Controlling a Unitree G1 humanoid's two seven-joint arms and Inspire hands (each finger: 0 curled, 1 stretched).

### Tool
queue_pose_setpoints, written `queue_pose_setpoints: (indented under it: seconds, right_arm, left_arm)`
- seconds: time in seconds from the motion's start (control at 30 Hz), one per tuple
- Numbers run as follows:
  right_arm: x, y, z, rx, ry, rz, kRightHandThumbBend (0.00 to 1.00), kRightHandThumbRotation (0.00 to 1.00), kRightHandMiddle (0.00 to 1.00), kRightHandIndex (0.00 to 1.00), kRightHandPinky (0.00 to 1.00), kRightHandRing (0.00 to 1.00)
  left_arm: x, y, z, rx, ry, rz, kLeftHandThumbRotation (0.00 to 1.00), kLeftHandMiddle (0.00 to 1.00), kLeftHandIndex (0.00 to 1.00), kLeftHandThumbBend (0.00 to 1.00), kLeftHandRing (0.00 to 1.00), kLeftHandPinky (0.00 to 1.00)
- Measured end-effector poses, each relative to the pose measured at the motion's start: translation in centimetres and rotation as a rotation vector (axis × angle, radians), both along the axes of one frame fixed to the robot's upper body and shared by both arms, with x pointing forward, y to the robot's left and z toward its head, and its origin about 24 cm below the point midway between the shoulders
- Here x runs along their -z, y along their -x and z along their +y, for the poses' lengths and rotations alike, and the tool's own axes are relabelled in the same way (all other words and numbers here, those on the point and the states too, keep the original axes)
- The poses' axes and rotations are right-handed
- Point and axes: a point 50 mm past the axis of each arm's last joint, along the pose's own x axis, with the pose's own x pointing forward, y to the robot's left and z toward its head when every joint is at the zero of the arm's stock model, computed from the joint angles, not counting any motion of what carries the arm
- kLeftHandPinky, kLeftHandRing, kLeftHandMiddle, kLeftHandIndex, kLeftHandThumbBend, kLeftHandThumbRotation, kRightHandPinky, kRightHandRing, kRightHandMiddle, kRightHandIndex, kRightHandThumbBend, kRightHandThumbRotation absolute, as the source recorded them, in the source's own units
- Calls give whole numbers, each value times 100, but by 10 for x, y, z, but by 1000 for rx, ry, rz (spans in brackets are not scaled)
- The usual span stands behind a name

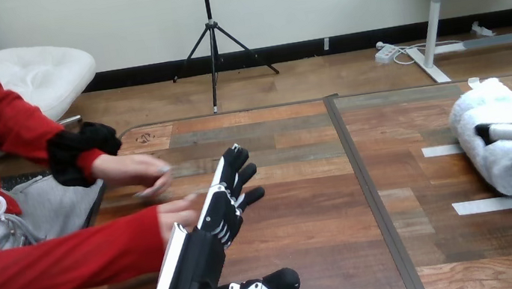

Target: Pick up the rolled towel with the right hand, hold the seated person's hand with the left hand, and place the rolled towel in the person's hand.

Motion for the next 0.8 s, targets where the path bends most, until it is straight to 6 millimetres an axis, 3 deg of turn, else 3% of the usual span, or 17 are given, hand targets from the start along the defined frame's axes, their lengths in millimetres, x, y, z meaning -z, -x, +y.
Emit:
queue_pose_setpoints:
  seconds: [0.07, 0.13, 0.43, 0.8]
  right_arm:
    - [2, -1, 2, -4, 4, 4, 100, 60, 67, 94, 35, 54]
    - [3, -1, 4, -10, 14, 6, 100, 59, 66, 93, 34, 52]
    - [5, -2, 9, -25, 32, 6, 99, 50, 72, 85, 46, 64]
    - [9, -2, 13, -17, 21, -6, 98, 32, 74, 73, 54, 70]
  left_arm:
    - [-1, 0, 0, -2, 0, -7, 55, 99, 99, 100, 96, 88]
    - [-1, 0, 1, -4, -2, -13, 56, 99, 99, 100, 96, 88]
    - [-2, 5, 5, -20, -10, -22, 57, 99, 99, 100, 95, 87]
    - [2, 13, 11, -37, -20, 4, 56, 99, 100, 100, 96, 88]
